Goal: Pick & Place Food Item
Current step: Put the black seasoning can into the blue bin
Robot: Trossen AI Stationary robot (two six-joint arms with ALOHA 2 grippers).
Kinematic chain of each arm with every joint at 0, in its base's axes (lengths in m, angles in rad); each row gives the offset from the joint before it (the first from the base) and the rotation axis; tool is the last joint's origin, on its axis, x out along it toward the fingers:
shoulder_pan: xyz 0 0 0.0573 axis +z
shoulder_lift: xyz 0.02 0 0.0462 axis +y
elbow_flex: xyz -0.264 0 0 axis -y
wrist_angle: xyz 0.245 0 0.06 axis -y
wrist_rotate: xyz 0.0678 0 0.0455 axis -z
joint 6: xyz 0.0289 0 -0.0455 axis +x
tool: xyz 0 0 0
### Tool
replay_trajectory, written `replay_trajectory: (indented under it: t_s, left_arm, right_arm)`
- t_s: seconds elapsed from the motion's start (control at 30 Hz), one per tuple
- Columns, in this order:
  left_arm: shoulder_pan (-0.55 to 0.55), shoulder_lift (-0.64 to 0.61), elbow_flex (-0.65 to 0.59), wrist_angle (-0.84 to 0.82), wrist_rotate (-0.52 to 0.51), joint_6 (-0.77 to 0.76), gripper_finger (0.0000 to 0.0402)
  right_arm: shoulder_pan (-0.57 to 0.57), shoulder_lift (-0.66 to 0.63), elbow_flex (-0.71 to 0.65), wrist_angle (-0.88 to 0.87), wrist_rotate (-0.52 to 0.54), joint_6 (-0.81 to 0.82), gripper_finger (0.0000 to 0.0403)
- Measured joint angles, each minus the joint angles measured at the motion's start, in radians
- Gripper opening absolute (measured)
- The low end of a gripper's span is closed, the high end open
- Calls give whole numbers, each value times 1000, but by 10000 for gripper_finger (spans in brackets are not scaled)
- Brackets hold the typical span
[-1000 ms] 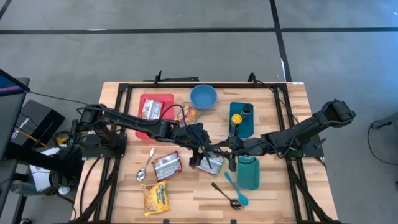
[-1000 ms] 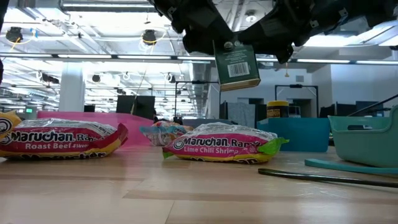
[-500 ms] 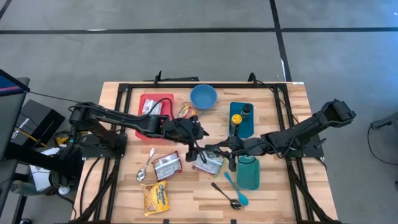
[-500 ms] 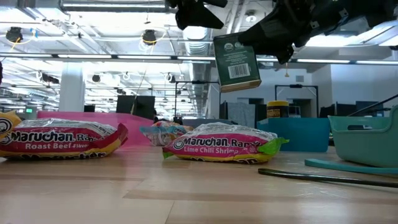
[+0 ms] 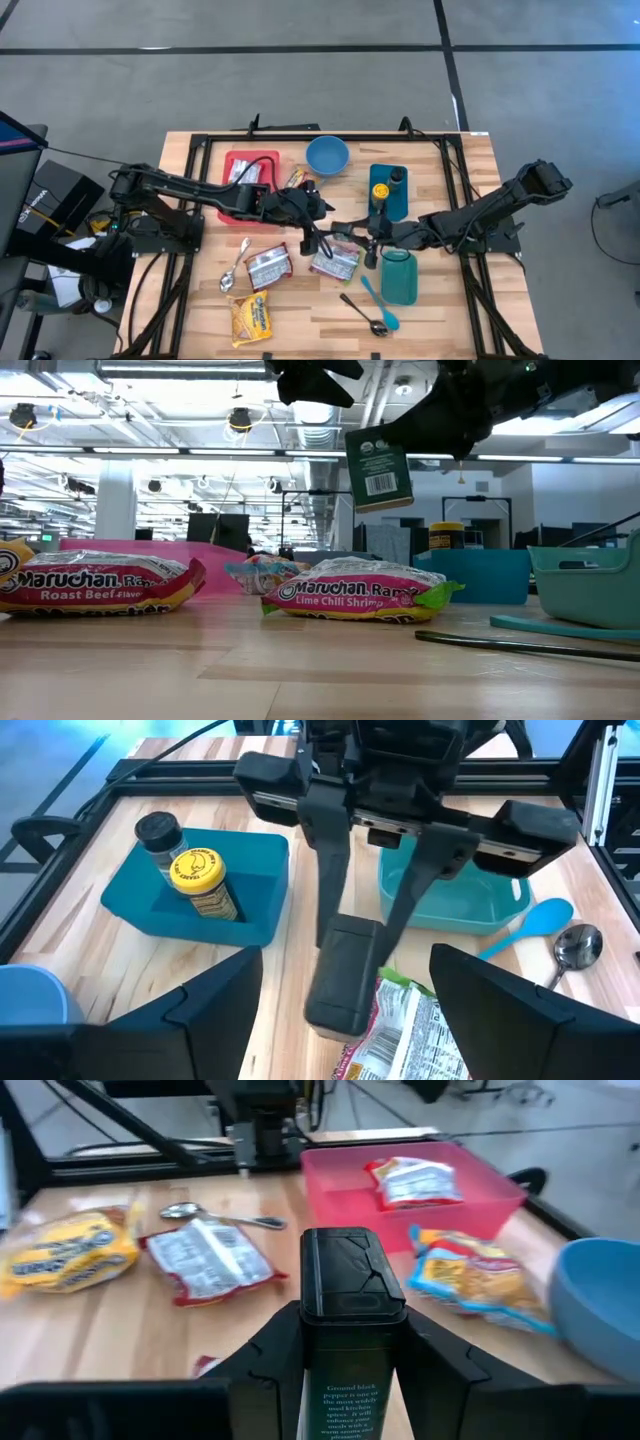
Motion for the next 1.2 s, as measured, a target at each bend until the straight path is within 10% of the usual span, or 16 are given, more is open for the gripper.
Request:
replay_trajectory:
  t_s: [0.63,1.2]
  left_arm:
    - [0,0,0,-1,-3,0,281]
    - [0,0,0,-1,1,0,281]
  right_arm:
    - [141,-200,0,-337,480,144,117]
    - [179,-286,0,-967,827,923,117]
